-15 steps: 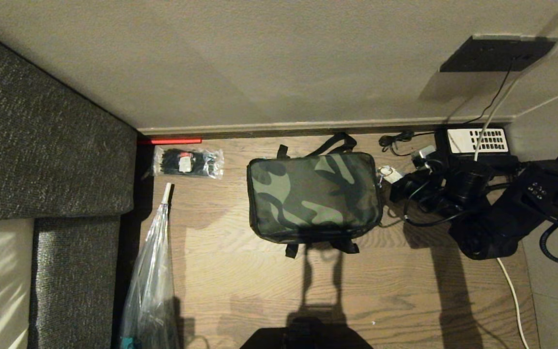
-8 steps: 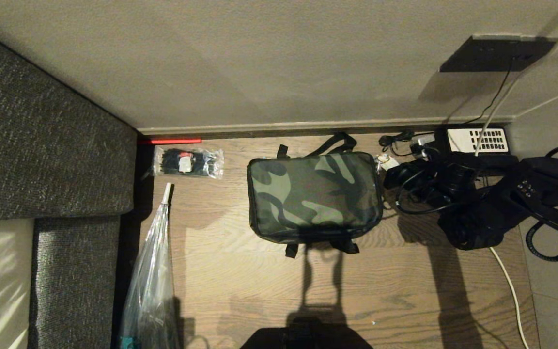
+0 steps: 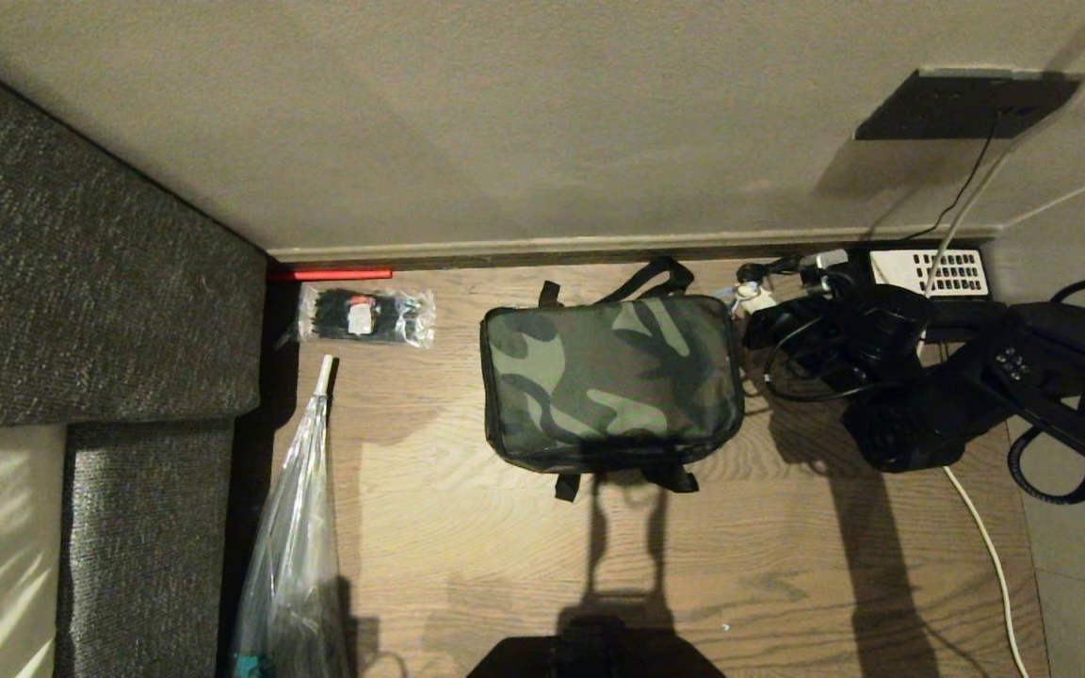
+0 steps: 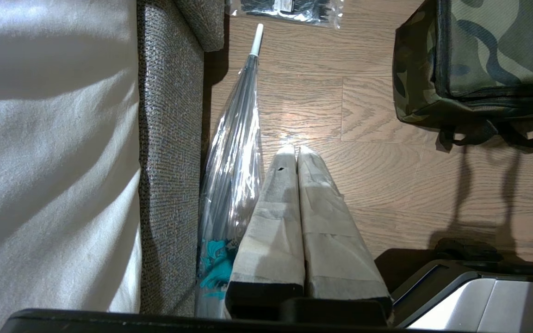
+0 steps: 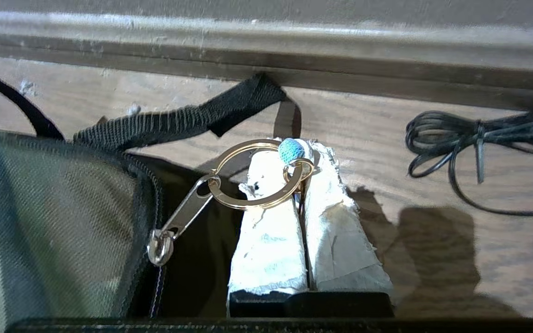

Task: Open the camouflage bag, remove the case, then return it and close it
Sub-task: Open the top of the storage box

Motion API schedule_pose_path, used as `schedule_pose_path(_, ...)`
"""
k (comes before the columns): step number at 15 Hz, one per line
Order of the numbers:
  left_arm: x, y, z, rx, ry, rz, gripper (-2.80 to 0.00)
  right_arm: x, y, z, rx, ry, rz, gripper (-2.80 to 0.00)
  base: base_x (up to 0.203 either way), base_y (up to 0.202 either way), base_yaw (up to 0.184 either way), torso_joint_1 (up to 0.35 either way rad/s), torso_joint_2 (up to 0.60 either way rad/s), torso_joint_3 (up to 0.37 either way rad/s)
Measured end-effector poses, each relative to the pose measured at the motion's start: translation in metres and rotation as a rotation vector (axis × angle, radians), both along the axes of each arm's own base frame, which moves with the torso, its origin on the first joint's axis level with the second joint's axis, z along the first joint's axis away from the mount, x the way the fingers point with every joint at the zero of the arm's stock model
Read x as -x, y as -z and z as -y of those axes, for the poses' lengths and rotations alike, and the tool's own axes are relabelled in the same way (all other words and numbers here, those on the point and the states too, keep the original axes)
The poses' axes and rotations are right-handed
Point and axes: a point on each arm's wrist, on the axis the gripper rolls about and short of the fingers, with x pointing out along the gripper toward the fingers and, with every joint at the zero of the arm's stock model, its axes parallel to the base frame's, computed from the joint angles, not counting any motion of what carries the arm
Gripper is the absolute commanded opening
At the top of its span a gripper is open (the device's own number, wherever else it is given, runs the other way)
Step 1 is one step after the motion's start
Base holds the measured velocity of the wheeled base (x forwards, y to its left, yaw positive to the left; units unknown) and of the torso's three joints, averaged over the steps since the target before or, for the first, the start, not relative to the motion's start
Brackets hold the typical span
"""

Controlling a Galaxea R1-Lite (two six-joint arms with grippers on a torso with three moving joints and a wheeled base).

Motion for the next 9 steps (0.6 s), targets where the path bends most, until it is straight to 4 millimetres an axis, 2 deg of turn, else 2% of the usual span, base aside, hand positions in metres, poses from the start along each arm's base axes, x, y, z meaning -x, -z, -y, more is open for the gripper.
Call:
schedule_pose_path(6,0.0000,0.0000,0.0000,0.000,0.000,0.000,-2.80,-0.0032,-0.0010,-0.0037,0.000,0.029,0.017,-2.80,0.000,0.000,0.000,0.000,0.00,0.000)
schedule_pose_path(7,0.0000,0.0000,0.0000,0.000,0.000,0.000,-2.80,-0.0031,0.0006,-0.0045,-0.002,0.045,0.012,0.00,0.000,0.000,0.000,0.000,0.00,0.000)
schedule_pose_path(9,0.0000,0.0000,0.0000,0.000,0.000,0.000,-2.80,-0.0015,0.0062,-0.0053,0.002,0.048,-0.006,0.00,0.000,0.000,0.000,0.000,0.00,0.000)
